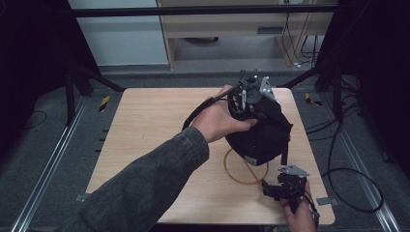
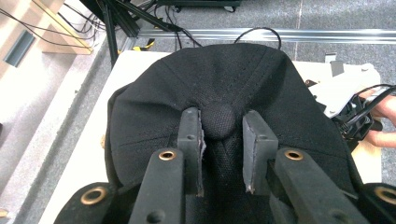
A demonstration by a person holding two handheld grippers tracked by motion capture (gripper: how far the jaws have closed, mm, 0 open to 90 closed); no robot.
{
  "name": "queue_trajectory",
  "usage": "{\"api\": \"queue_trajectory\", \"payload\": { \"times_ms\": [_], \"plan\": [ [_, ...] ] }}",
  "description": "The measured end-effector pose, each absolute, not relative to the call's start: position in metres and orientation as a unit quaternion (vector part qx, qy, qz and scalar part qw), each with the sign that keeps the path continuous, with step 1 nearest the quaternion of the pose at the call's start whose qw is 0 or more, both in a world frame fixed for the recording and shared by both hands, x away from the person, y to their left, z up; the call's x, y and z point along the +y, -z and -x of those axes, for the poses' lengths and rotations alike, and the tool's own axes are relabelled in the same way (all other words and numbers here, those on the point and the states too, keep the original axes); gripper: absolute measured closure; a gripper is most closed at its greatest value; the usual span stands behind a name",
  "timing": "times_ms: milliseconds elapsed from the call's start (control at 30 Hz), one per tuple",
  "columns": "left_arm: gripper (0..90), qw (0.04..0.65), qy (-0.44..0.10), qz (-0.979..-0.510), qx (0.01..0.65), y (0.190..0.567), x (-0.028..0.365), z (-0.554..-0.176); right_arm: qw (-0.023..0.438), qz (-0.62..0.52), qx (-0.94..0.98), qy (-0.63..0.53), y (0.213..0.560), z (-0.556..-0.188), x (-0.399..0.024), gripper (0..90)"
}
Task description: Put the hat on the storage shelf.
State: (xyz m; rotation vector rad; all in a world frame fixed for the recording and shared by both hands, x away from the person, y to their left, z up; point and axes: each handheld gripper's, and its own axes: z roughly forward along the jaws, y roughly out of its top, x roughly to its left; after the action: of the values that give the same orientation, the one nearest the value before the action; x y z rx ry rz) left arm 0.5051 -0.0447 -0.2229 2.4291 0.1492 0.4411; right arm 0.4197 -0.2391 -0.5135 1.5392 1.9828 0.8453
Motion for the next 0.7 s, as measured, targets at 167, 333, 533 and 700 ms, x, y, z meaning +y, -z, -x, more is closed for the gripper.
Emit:
{"api": "queue_trajectory", "payload": {
  "times_ms": [167, 333, 533, 700],
  "plan": [
    [71.8, 0.326, -0.165, -0.929, 0.057, 0.228, -0.045, -0.506, 0.245, -0.563, 0.727, -0.309, 0.514, -0.42, -0.239, 0.3],
    [71.4, 0.326, -0.164, -0.929, 0.059, 0.23, -0.045, -0.506, 0.246, -0.563, 0.726, -0.308, 0.513, -0.42, -0.239, 0.3],
    [70.4, 0.32, -0.162, -0.932, 0.054, 0.238, -0.047, -0.503, 0.245, -0.562, 0.728, -0.308, 0.514, -0.42, -0.24, 0.3],
    [70.4, 0.319, -0.163, -0.932, 0.058, 0.24, -0.046, -0.504, 0.246, -0.56, 0.729, -0.306, 0.513, -0.42, -0.24, 0.3]
  ]
}}
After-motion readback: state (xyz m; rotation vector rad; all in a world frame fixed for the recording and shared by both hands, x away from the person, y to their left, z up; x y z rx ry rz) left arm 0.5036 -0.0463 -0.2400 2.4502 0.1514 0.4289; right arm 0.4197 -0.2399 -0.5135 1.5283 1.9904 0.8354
